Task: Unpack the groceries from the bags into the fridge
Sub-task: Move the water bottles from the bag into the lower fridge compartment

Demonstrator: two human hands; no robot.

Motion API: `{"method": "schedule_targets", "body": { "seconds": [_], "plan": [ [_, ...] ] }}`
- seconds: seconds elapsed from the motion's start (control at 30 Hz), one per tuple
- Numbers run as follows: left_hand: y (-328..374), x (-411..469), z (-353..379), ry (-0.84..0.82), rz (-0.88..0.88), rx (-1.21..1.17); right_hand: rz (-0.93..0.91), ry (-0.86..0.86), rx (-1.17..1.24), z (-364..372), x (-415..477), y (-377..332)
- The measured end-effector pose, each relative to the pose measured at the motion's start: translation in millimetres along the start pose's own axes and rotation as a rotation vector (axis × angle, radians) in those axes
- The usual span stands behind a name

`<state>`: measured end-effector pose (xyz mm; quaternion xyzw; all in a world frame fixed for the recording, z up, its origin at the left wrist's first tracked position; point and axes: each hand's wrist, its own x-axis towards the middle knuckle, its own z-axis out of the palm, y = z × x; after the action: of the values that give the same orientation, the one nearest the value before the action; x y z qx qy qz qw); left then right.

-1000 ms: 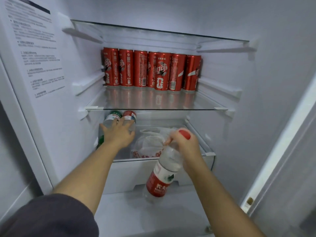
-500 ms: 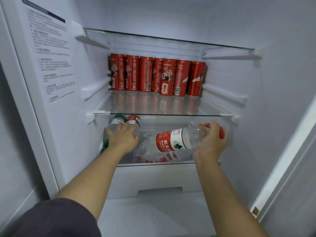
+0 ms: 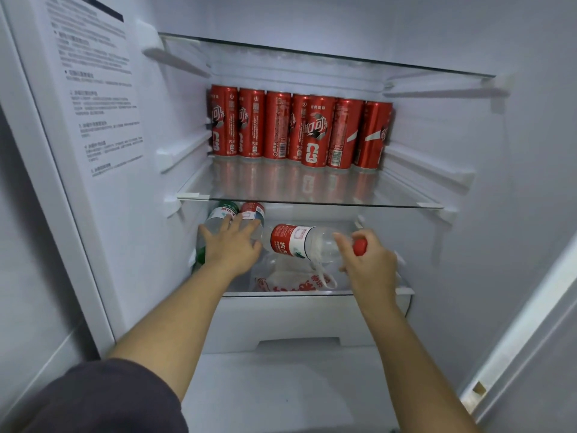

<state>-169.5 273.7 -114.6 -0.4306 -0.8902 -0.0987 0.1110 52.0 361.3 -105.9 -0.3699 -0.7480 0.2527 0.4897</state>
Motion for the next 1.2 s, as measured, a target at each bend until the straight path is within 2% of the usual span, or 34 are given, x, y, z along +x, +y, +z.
{"method": "schedule_targets", "body": {
  "seconds": [0.1,0.17,0.23,0.3,0.43,0.63,0.77,0.87,1.03,1.2],
  "plan": [
    [2,-1,1,0.012,-0.001,-0.002,0.007,-0.093,-0.163,-2,-1,-3],
    [3,0,1,0.01,-0.005,0.002,0.014,-0.245,-0.29,5,-3,-2],
    [4,0,-1,0.006,-0.01,0.015,0.067,-0.398,-0.32,20,-6,-2],
    [3,-1,-2,0.009,-0.018,0.014,0.126,-0.467,-0.28,36,-5,-6],
    [5,-2,-2,-0.002,-0.017,0.013,0.202,-0.526,-0.26,64,11,-19],
    [7,1,-6,-0.067,-0.033,-0.006,0.151,-0.579,-0.097,98,26,-43],
    [6,5,-12,-0.118,-0.017,0.005,0.192,-0.648,-0.133,100,41,-41],
    [1,14,-18,-0.089,-0.013,0.017,0.201,-0.707,-0.154,103,58,-40],
    [-6,20,-15,-0.124,-0.003,-0.031,0.224,-0.673,0.031,121,69,-37],
    [-7,17,-11,-0.112,-0.01,-0.023,0.215,-0.636,0.075,133,68,-34]
  ]
}}
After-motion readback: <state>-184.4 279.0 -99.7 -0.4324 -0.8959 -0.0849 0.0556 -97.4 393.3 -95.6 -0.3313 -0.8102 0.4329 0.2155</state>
